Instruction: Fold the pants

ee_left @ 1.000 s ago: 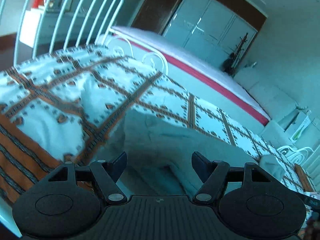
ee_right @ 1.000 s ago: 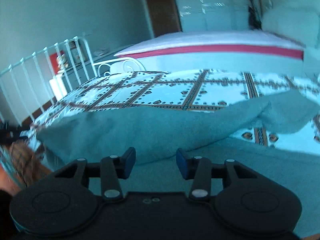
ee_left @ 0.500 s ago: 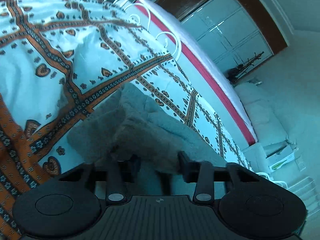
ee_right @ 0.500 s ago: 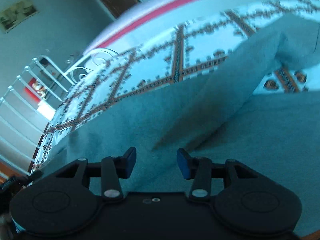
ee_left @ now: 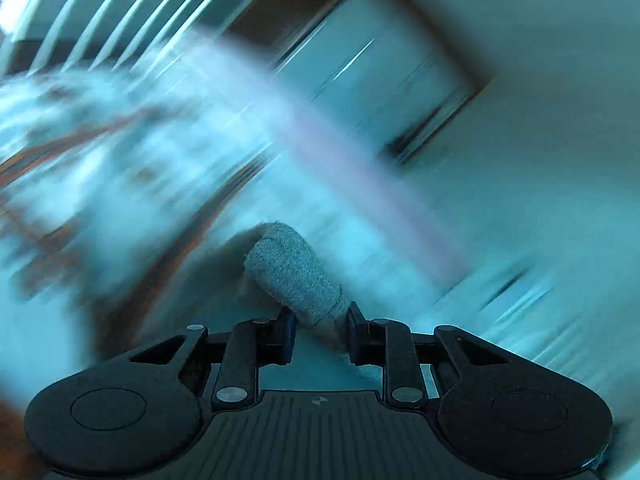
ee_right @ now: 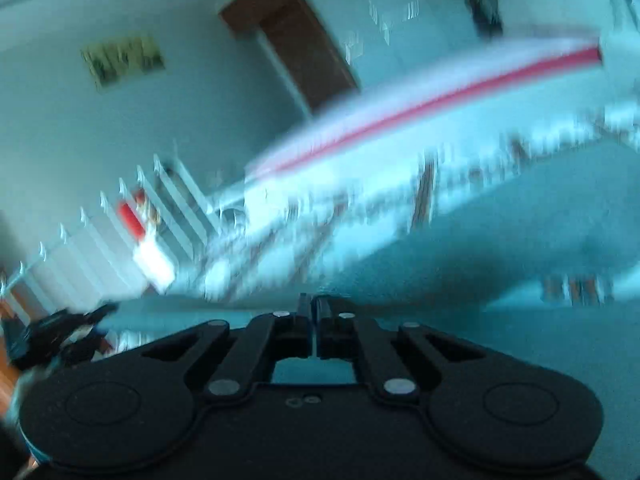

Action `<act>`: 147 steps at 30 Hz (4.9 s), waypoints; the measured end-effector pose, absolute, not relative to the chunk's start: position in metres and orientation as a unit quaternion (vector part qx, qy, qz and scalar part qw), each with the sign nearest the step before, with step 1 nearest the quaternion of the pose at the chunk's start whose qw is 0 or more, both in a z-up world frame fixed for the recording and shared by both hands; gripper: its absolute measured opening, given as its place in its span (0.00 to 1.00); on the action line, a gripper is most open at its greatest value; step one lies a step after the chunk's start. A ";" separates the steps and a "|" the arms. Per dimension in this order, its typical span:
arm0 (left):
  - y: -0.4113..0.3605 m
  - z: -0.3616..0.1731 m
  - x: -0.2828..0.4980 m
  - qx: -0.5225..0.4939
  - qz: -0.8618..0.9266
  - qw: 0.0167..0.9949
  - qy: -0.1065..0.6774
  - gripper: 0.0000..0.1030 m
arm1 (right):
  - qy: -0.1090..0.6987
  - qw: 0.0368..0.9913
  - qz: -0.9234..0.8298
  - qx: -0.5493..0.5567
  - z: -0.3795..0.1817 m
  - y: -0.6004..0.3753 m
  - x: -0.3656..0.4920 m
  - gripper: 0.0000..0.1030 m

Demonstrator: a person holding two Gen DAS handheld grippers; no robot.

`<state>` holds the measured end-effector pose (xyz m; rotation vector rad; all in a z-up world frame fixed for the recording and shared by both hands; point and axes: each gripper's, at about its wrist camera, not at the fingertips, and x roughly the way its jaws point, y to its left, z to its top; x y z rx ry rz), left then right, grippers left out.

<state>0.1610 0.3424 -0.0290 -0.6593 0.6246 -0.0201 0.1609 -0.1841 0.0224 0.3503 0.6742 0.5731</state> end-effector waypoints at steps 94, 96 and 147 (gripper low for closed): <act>0.184 -0.022 0.179 -0.080 -0.044 0.918 0.386 0.24 | 0.395 0.898 0.156 0.115 -0.006 -0.242 0.205 0.25; 0.183 -0.022 0.180 -0.080 -0.052 0.917 0.387 0.24 | 0.396 0.900 0.148 0.102 -0.009 -0.239 0.216 0.35; 0.191 -0.047 0.184 -0.118 -0.083 0.898 0.416 0.62 | 0.383 0.920 0.037 0.081 -0.017 -0.359 0.106 0.34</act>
